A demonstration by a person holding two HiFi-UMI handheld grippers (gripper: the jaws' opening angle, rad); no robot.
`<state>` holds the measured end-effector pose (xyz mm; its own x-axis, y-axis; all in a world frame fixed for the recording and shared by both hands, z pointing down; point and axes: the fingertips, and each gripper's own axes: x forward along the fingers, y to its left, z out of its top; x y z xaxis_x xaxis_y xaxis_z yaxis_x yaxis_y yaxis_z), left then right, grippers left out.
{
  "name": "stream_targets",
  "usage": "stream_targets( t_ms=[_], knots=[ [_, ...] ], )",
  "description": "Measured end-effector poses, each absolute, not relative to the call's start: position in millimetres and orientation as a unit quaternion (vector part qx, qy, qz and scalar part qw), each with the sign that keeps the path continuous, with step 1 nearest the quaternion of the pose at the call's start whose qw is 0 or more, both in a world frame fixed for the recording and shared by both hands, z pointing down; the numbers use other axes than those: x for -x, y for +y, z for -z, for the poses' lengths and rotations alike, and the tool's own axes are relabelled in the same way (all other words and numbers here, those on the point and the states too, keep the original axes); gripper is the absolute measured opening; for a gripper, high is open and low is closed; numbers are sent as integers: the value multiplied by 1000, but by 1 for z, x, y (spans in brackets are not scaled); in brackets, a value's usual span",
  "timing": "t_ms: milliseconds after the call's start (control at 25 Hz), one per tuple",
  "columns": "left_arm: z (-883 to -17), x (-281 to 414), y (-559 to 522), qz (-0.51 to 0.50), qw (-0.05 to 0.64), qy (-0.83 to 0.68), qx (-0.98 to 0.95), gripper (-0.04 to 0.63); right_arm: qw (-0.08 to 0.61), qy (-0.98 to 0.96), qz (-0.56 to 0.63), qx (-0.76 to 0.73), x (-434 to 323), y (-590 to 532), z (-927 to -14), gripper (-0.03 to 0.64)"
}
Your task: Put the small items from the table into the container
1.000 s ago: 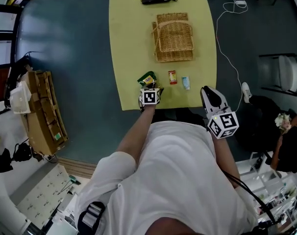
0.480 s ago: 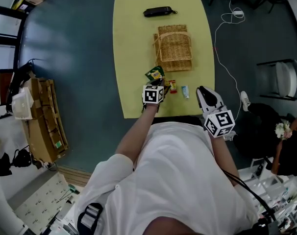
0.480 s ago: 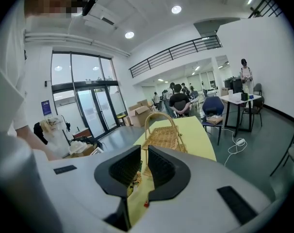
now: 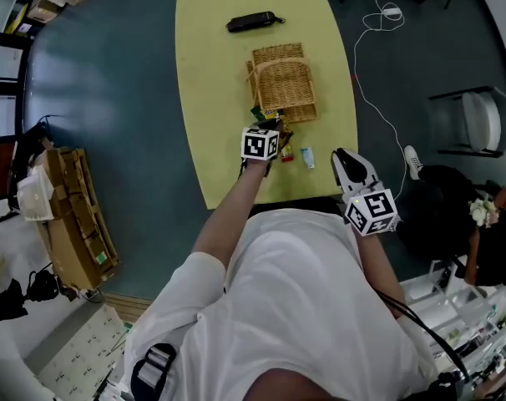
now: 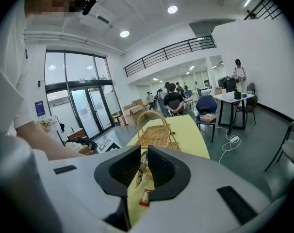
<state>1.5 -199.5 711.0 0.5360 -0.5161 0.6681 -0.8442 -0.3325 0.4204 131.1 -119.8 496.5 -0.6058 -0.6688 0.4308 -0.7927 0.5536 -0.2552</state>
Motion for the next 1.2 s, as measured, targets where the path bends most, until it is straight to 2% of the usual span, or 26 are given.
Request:
stream_targets(
  t_ms=[760, 1000, 1040, 1080, 1200],
  knots=[
    [-715, -5, -250, -184, 315, -433, -824, 63, 162, -856, -232, -433, -144, -116, -512, 54],
    [-720, -10, -254, -178, 316, -441, -821, 66, 168, -858, -231, -426, -142, -114, -516, 54],
    [-721, -10, -253, -177, 319, -443, -819, 84, 169, -859, -231, -425, -141, -113, -516, 54],
    [-722, -9, -252, -176, 322, -448, -815, 138, 169, -859, -231, -423, -140, -113, -516, 54],
    [-724, -1, -245, -173, 332, -465, -802, 149, 169, -861, -229, -421, -138, -112, -514, 54]
  ],
)
